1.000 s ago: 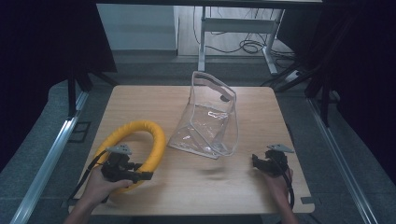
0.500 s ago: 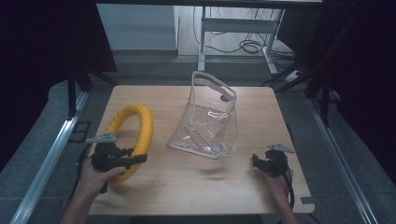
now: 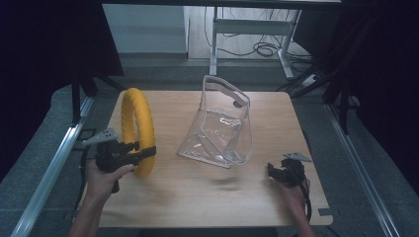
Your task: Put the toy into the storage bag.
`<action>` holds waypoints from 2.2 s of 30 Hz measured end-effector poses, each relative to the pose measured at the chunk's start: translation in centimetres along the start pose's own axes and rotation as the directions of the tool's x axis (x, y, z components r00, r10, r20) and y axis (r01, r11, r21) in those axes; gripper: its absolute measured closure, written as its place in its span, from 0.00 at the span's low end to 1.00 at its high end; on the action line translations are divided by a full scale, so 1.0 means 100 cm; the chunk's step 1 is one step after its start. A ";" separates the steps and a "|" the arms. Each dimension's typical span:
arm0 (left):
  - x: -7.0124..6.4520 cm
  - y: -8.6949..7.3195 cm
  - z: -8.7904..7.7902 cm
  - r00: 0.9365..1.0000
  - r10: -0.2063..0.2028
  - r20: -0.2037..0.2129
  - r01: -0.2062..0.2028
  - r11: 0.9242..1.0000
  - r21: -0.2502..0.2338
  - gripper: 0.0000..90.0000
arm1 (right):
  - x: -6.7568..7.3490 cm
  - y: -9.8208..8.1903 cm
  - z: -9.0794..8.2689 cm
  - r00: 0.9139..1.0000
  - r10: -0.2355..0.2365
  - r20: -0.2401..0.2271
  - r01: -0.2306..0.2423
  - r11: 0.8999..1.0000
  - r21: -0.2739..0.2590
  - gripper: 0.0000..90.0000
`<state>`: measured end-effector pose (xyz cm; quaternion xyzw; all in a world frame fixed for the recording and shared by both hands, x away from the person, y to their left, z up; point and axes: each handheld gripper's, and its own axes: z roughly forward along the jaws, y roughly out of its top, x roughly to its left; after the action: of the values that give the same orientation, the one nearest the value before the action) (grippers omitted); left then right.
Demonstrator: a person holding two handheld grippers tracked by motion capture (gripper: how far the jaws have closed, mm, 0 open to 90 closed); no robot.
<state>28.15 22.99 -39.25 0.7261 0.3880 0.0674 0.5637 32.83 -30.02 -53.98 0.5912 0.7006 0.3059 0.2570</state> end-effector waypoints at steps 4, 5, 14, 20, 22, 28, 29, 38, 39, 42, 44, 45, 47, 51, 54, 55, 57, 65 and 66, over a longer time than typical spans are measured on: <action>-0.004 0.007 0.002 1.000 0.014 0.000 -0.014 1.000 -0.024 0.57 | 0.000 0.000 0.000 1.000 0.002 0.003 -0.002 1.000 0.000 0.24; -0.005 0.010 0.002 1.000 0.019 -0.001 -0.019 0.999 -0.031 0.57 | 0.000 0.000 0.000 1.000 0.002 0.002 -0.002 1.000 0.000 0.24; -0.014 0.029 0.006 0.999 0.045 -0.005 -0.045 0.995 -0.091 0.57 | 0.000 0.000 0.000 1.000 0.002 0.003 -0.002 1.000 0.002 0.24; -0.020 0.040 0.014 0.998 0.065 -0.011 -0.066 0.990 -0.123 0.57 | -0.001 0.000 0.000 1.000 -0.003 0.003 0.003 1.000 0.003 0.24; -0.022 0.043 0.016 0.997 0.070 -0.013 -0.071 0.990 -0.126 0.57 | -0.001 0.000 0.000 1.000 -0.002 0.003 0.002 1.000 0.003 0.24; -0.025 0.048 0.021 0.997 0.071 0.009 -0.069 0.989 -0.133 0.57 | -0.001 0.000 0.000 1.000 -0.004 0.004 0.004 1.000 0.002 0.24; -0.026 0.049 0.022 0.997 0.074 0.010 -0.072 0.988 -0.135 0.57 | 0.000 0.000 0.000 1.000 -0.001 0.004 0.001 1.000 0.003 0.24; -0.029 0.058 0.026 0.997 0.078 0.013 -0.075 0.986 -0.151 0.56 | -0.001 0.000 0.000 1.000 -0.002 0.003 0.002 1.000 -0.001 0.24; -0.030 0.059 0.026 0.997 0.079 0.012 -0.077 0.985 -0.153 0.56 | -0.001 0.000 0.000 1.000 -0.002 0.003 0.002 1.000 -0.001 0.24; -0.031 0.060 0.028 0.996 0.085 0.013 -0.082 0.983 -0.162 0.57 | -0.001 0.000 0.000 1.000 -0.003 0.004 0.003 1.000 -0.001 0.24; -0.032 0.062 0.030 0.996 0.085 0.016 -0.081 0.983 -0.167 0.56 | -0.001 0.000 0.000 1.000 -0.003 0.004 0.003 1.000 0.000 0.24; -0.033 0.063 0.030 0.996 0.084 0.018 -0.080 0.982 -0.170 0.56 | -0.001 0.000 0.000 1.000 -0.003 0.004 0.003 1.000 -0.001 0.24; -0.033 0.065 0.032 0.996 0.080 0.026 -0.074 0.981 -0.177 0.56 | 0.000 0.000 0.000 1.000 -0.003 0.004 0.003 1.000 0.000 0.24; -0.035 0.070 0.036 0.996 0.085 0.022 -0.079 0.979 -0.187 0.56 | -0.001 0.000 0.000 1.000 -0.004 0.004 0.004 1.000 0.000 0.24; -0.037 0.072 0.038 0.996 0.090 0.023 -0.084 0.978 -0.190 0.56 | 0.000 0.000 0.000 1.000 -0.003 0.004 0.003 1.000 0.000 0.24; -0.038 0.073 0.039 0.996 0.092 0.023 -0.085 0.978 -0.192 0.56 | 0.000 0.000 0.000 1.000 -0.003 0.004 0.003 1.000 0.000 0.24; -0.040 0.075 0.041 0.995 0.096 0.029 -0.089 0.976 -0.198 0.56 | 0.000 0.000 0.000 1.000 -0.003 0.005 0.003 1.000 0.000 0.24; -0.043 0.081 0.045 0.994 0.104 0.036 -0.094 0.975 -0.202 0.56 | 0.000 0.000 0.000 1.000 -0.004 0.006 0.004 1.000 0.000 0.24; -0.044 0.082 0.046 0.994 0.106 0.036 -0.097 0.975 -0.200 0.56 | 0.000 0.000 0.000 1.000 -0.004 0.006 0.004 1.000 0.000 0.24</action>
<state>31.60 16.16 -32.25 0.6866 0.3286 0.1176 0.6378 32.83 -30.05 -53.99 0.5907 0.7010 0.3037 0.2595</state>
